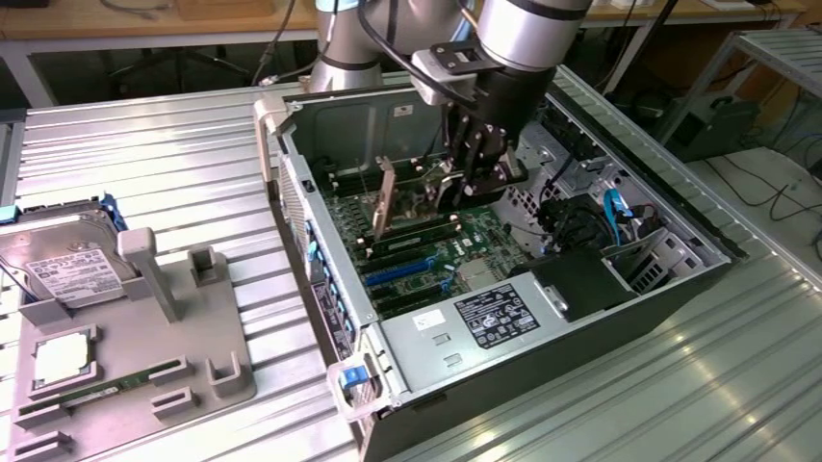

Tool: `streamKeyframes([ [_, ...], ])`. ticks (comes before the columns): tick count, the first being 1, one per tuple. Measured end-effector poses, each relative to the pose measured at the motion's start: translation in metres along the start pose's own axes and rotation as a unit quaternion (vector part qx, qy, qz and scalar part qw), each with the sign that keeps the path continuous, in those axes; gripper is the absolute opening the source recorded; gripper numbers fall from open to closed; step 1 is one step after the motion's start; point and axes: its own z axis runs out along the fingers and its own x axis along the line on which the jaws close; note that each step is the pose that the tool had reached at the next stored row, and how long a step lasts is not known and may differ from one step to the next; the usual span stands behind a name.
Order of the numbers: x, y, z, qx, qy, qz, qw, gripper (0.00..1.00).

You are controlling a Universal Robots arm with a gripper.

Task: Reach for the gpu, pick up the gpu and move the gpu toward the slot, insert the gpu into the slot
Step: 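Insert the gpu into the slot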

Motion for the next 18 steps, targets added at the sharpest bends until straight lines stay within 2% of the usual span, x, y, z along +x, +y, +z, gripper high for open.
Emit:
streamKeyframes([
  [2,0.0,0.0,0.0023,0.0014,0.0,0.0,1.0,0.28],
  [8,0.001,0.0003,0.0136,0.0021,0.0,0.0,1.0,0.28],
  [10,0.001,0.0026,0.0177,0.0022,0.0,0.0,1.0,0.28],
  [12,0.001,0.006,0.0194,0.002,0.0015,0.0,1.0,0.28],
  [17,0.001,0.0125,0.0239,0.0023,0.0015,0.0,1.0,0.28],
  [18,0.0,0.0147,0.0258,0.0026,0.0025,0.0,1.0,0.28],
])
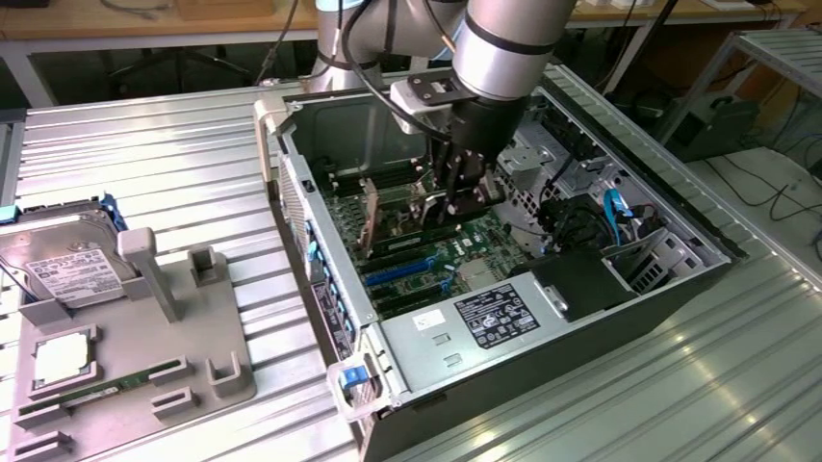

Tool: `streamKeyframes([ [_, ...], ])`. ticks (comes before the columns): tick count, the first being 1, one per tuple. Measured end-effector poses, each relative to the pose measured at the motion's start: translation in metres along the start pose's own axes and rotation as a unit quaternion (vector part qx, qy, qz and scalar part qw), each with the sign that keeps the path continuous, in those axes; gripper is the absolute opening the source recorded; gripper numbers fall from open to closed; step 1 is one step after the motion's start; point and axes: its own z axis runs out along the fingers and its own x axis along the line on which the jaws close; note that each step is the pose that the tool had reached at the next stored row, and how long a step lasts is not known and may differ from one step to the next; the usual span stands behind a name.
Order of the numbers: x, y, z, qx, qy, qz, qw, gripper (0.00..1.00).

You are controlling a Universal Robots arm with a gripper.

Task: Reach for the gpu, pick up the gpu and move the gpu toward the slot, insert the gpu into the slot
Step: 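Insert the gpu into the slot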

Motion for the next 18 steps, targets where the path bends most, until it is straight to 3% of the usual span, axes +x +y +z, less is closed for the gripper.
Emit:
streamKeyframes([
  [10,-0.001,0.0055,0.008,0.001,0.0003,0.007,1.0,0.28],
  [11,0.005,0.0074,0.0107,0.001,0.0003,0.006,1.0,0.28],
  [13,0.005,0.0194,0.0223,0.0007,0.0003,0.001,1.0,0.28],
  [15,0.006,0.0195,0.0258,0.0007,0.0003,0.001,1.0,0.28],
  [16,0.006,0.024,0.0282,0.0007,0.0003,0.001,1.0,0.28],
  [18,0.01,0.025,0.0377,0.0007,0.0003,0.001,1.0,0.28],
])
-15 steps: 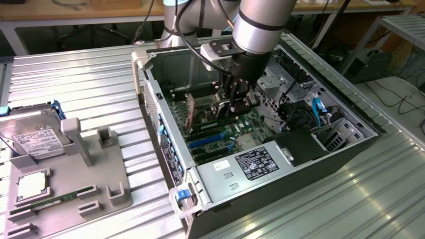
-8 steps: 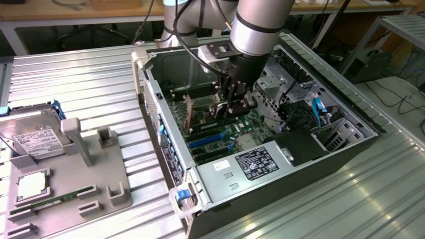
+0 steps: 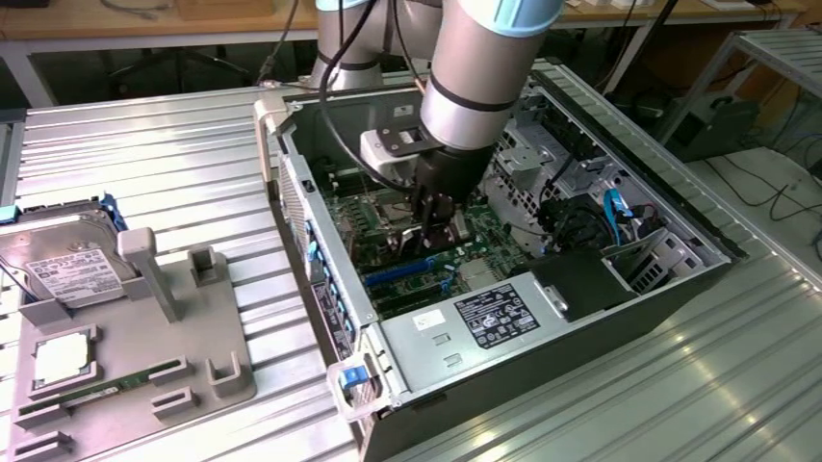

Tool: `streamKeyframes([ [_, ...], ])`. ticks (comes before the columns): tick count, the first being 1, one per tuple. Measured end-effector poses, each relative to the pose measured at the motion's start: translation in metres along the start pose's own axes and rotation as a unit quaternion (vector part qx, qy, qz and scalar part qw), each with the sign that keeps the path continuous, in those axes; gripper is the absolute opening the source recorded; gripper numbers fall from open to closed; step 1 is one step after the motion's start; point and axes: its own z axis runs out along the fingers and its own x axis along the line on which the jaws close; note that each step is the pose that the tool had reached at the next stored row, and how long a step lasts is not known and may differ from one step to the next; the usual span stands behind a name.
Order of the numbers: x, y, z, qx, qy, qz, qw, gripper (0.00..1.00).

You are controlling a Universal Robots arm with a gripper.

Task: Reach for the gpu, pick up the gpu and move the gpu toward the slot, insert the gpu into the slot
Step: 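Insert the gpu into the slot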

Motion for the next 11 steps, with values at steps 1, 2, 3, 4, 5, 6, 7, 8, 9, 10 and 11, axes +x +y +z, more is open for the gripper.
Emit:
streamKeyframes([
  [1,0.0,0.0025,0.0045,0.0,0.0001,0.0,1.0,0.28],
  [2,0.002,0.0029,0.0076,0.0,0.0,0.0,1.0,0.28],
  [3,0.002,0.006,0.0105,0.0,0.0001,0.0,1.0,0.28],
  [4,0.003,0.0068,0.0134,0.0,0.0,0.0,1.0,0.28],
  [5,0.003,0.0075,0.0139,0.0,0.0001,0.0,1.0,0.28],
  [6,0.003,0.0079,0.0142,0.0,0.0001,0.0,1.0,0.28],
  [7,0.003,0.0085,0.0146,0.0,0.0,0.0,1.0,0.28],
  [8,0.003,0.0088,0.0149,0.0,0.0,0.0,1.0,0.28],
  [9,0.003,0.0095,0.0158,0.0,0.0,0.0,1.0,0.28],
  [10,0.003,0.0102,0.0163,0.0,0.0,0.0,1.0,0.28],
  [11,0.003,0.0106,0.0165,0.0,0.0001,0.0,1.0,0.28],
])
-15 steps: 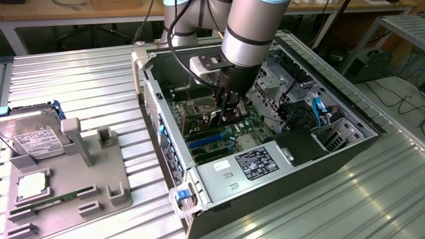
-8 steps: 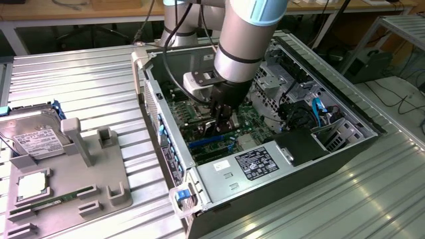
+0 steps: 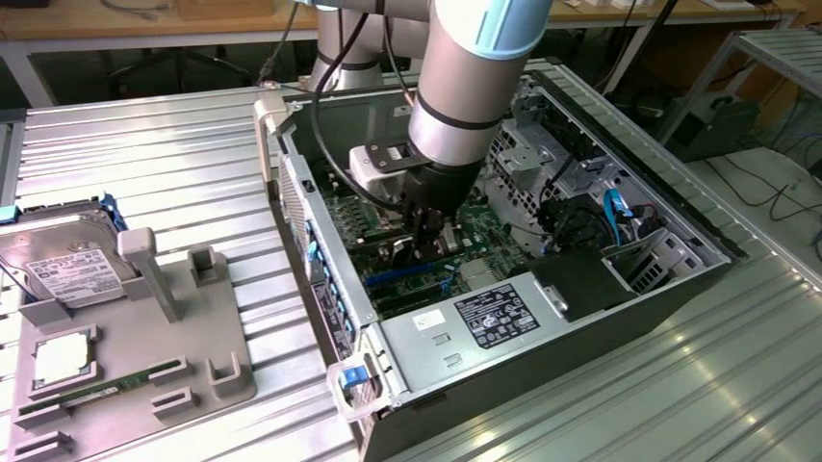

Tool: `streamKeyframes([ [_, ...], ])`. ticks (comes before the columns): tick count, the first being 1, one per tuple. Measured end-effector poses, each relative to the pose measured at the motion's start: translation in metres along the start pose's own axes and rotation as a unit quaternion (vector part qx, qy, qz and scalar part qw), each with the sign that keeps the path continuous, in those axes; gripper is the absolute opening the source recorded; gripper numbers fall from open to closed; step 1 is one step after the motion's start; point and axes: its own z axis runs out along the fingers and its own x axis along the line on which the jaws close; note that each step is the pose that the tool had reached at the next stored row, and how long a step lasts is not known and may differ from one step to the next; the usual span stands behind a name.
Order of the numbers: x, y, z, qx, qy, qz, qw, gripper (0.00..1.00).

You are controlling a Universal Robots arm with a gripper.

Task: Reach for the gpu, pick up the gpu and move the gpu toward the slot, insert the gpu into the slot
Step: 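Insert the gpu into the slot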

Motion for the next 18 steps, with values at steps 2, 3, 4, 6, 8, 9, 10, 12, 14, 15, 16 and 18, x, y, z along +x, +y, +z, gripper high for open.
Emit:
streamKeyframes([
  [2,0.0,0.0006,0.0008,0.0,-0.0001,0.0,1.0,0.28],
  [3,0.0,0.0008,0.0013,-0.0001,-0.0001,0.0,1.0,0.28],
  [4,0.0,0.0009,0.0017,-0.0001,-0.0001,0.0,1.0,0.28],
  [6,0.0001,0.0011,0.0026,-0.0001,-0.0001,0.0,1.0,0.28],
  [8,0.0001,0.0014,0.0033,-0.0001,0.0,0.0,1.0,0.28],
  [9,0.0002,0.0015,0.0037,-0.0001,0.0,0.0,1.0,0.28],
  [10,0.0002,0.0017,0.0042,-0.0001,0.0,0.0,1.0,0.28],
  [12,0.0003,0.0022,0.0054,-0.0001,-0.0001,0.0,1.0,0.28],
  [14,0.0003,0.0027,0.0067,-0.0002,-0.0001,0.0,1.0,0.28],
  [15,0.0003,0.0029,0.0074,-0.0002,-0.0001,0.0,1.0,0.28],
  [16,0.0004,0.0031,0.0079,-0.0003,0.0,0.0,1.0,0.28],
  [18,0.0005,0.0033,0.0086,-0.0008,0.0002,0.0,1.0,0.28],
])
